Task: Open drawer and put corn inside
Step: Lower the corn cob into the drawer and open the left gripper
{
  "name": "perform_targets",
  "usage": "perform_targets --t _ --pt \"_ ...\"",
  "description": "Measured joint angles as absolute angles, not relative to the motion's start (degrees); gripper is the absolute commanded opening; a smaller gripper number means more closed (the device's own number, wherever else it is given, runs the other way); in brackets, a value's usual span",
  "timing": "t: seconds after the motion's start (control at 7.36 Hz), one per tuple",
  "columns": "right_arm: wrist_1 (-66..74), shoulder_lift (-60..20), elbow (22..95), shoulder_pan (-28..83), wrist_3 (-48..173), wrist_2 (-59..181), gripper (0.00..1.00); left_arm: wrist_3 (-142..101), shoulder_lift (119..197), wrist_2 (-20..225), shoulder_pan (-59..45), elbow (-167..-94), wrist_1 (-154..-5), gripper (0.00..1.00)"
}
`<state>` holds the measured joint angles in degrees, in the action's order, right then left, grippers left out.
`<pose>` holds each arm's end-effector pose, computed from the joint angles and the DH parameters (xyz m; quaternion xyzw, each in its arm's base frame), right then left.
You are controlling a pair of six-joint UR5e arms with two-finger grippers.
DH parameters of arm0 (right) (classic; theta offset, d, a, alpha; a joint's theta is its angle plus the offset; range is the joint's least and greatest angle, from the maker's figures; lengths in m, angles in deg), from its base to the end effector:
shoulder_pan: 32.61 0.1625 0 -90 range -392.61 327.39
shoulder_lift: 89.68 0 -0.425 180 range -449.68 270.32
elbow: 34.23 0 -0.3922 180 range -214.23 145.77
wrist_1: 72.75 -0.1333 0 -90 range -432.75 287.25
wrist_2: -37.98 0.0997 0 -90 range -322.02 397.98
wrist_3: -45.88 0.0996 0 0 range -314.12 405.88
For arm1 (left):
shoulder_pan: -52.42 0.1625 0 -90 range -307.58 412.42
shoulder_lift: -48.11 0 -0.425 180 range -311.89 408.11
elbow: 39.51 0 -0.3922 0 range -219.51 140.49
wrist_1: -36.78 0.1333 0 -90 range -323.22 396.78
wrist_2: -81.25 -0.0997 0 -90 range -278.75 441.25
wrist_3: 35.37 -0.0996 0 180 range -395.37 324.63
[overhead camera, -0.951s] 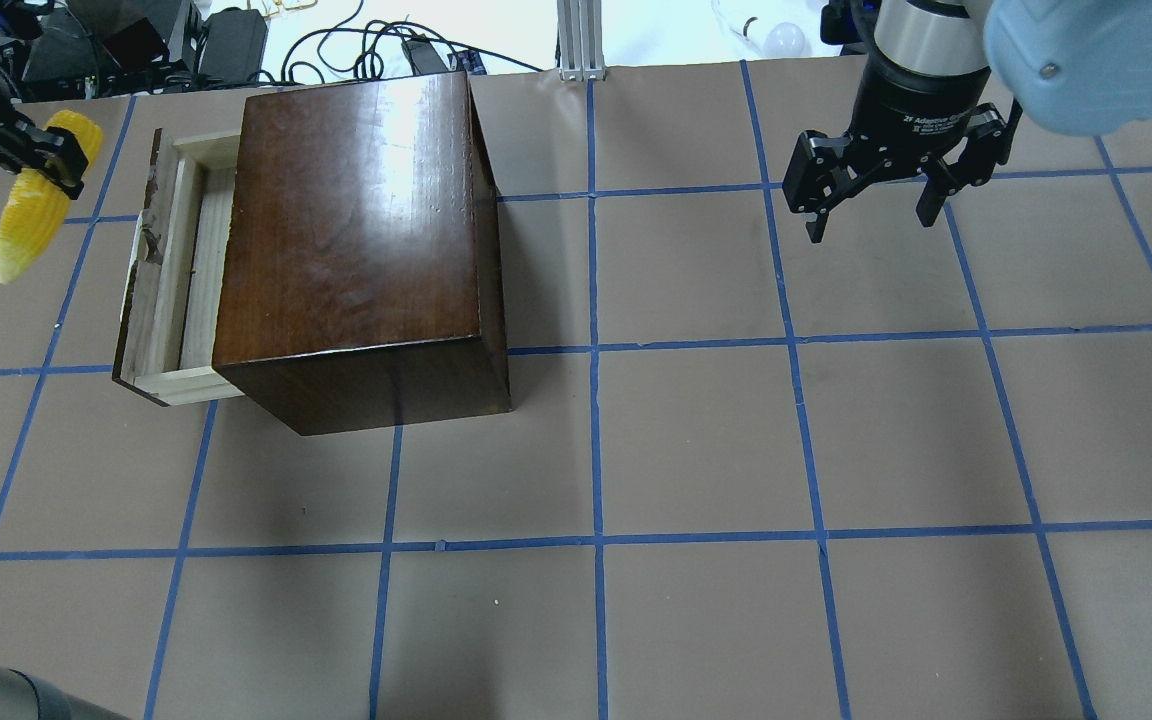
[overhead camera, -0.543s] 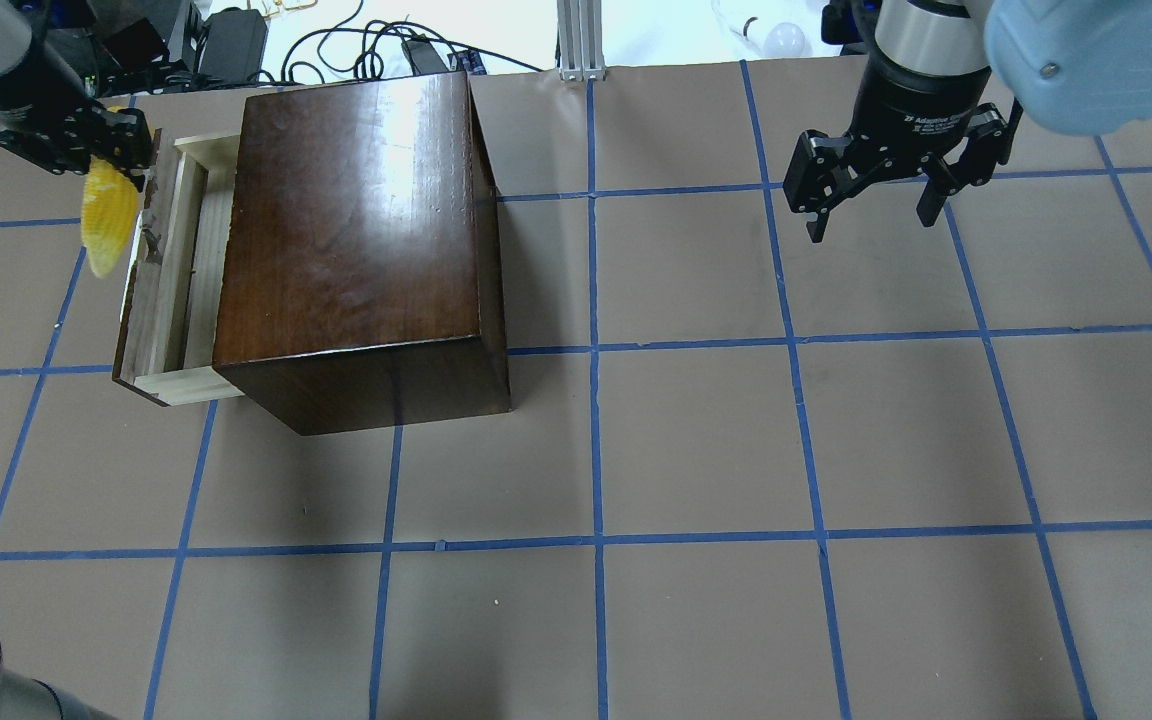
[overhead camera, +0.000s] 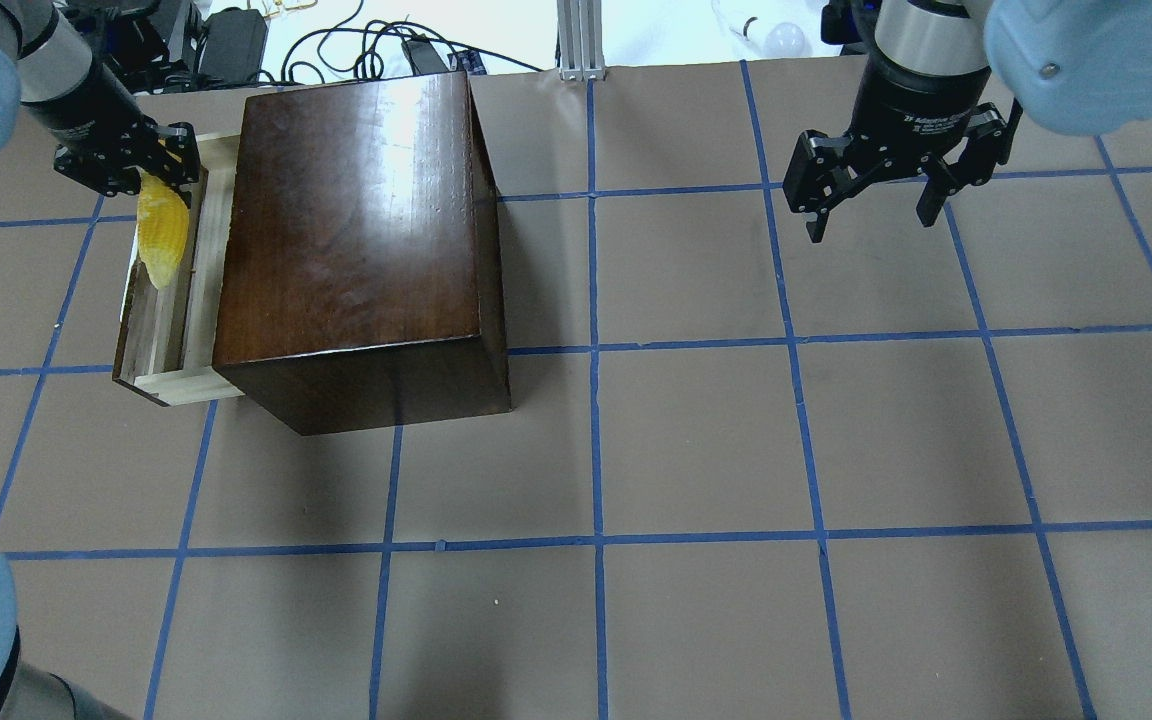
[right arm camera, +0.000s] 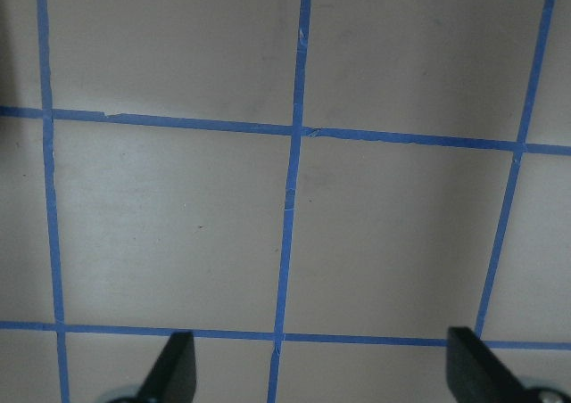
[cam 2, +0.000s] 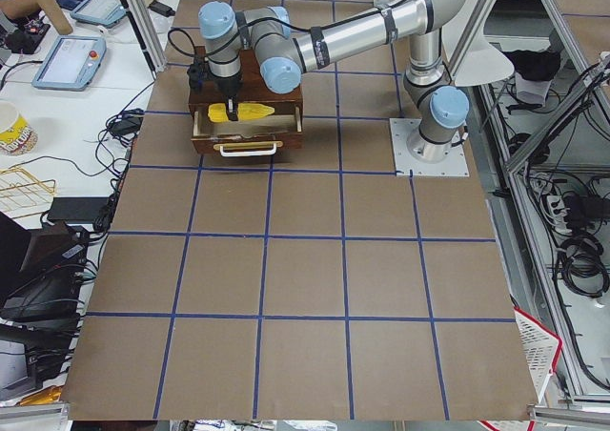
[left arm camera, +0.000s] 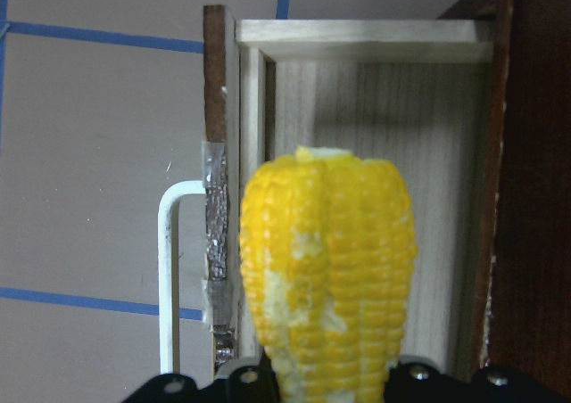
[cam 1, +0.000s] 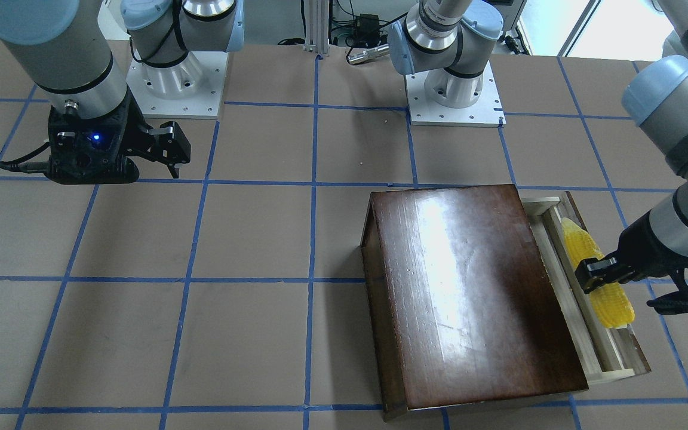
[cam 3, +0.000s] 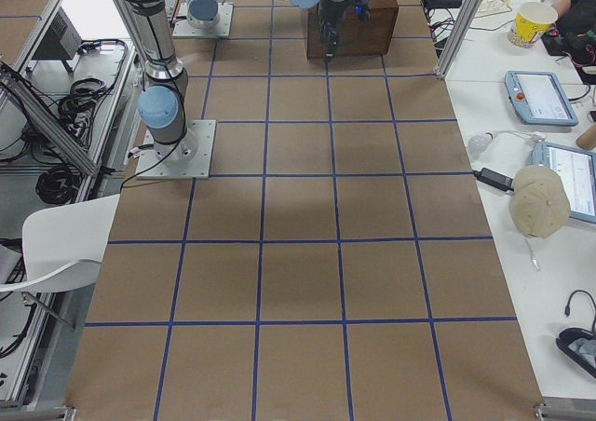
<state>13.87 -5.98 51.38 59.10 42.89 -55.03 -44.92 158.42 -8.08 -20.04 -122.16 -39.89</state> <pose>0.1438 -0.5247 0.4636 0.0422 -0.9977 -0.0464 0.0257 0.0617 -0.6413 0.3742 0.0696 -0.9975 0.0045 0.0049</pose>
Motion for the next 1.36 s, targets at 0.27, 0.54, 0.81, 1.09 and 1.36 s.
perform_targets --t 0.27,0.54,0.81,1.09,1.36 --pt "13.86 -5.98 51.38 59.07 42.89 -55.03 1.0 -45.49 158.95 -8.16 -20.15 -123.46 -39.37 0.14" --pt "13.9 -5.98 51.38 59.06 42.89 -55.01 1.0 -45.92 159.32 -8.39 -20.2 -124.09 -39.25 0.56" --pt "13.91 -5.97 51.38 59.06 42.89 -55.03 1.0 -46.03 159.38 -8.51 -20.2 -124.33 -39.22 0.97" --pt "13.91 -5.95 51.38 59.06 42.89 -55.07 1.0 -46.02 159.09 -8.33 -20.19 -124.33 -39.31 0.97" --pt "13.89 -5.94 51.38 59.06 42.89 -55.06 1.0 -46.1 157.89 -8.45 -20.18 -124.2 -39.83 0.97"
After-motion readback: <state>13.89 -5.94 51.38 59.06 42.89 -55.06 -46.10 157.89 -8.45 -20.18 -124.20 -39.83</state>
